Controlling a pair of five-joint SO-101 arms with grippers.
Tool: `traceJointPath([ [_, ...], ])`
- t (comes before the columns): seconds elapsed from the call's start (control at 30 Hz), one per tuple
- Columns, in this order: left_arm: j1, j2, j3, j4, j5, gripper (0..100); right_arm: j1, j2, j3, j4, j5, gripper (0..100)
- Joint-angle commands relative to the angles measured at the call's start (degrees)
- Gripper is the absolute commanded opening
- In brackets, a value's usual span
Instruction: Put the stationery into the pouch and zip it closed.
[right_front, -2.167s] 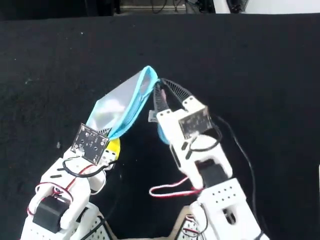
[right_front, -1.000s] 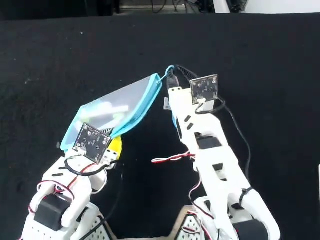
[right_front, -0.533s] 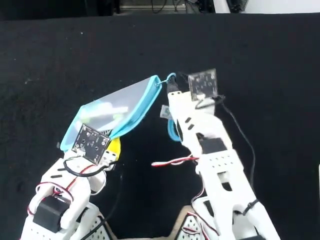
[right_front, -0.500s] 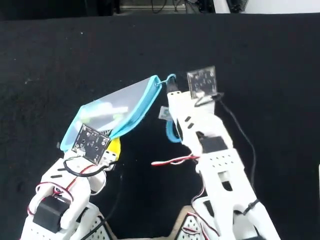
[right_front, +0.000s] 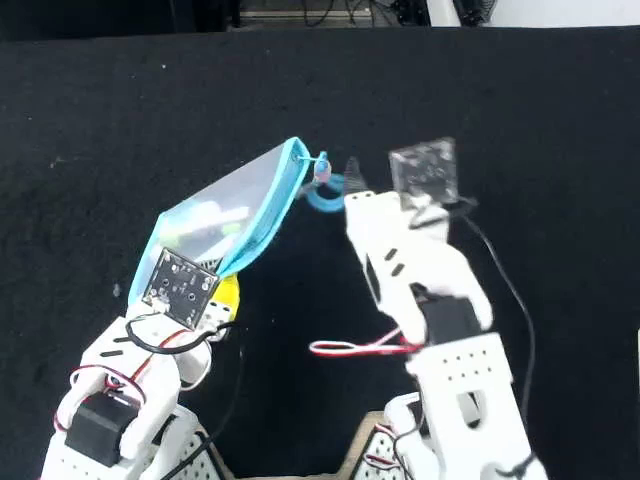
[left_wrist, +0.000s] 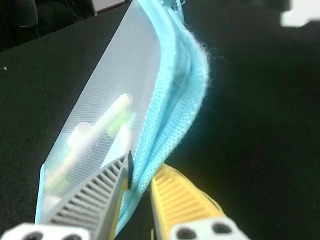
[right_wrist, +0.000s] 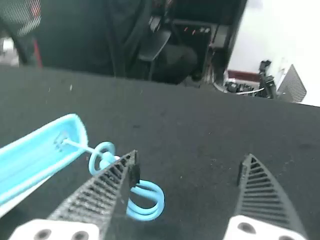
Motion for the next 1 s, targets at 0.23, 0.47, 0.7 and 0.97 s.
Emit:
traceJointPath([
  [0.23, -0.31, 0.26, -0.4, -1.23, 0.09, 3, 2.81, -8.57, 9.89, -12.57, -8.09, 31.5],
  [0.47, -2.59, 0.26, -0.4, -5.27, 0.0, 3, 2.55, -8.57, 22.46, -33.05, -7.91, 27.9],
  [0.7, -13.14, 0.26, -0.4, -13.89, 0.09, 3, 2.46, -8.57, 23.43, -31.82, -5.1, 2.5],
  [0.97, -19.03, 0.35, -0.31, -19.16, 0.09, 3, -4.66, -8.48, 26.59, -31.91, -5.1, 3.7],
])
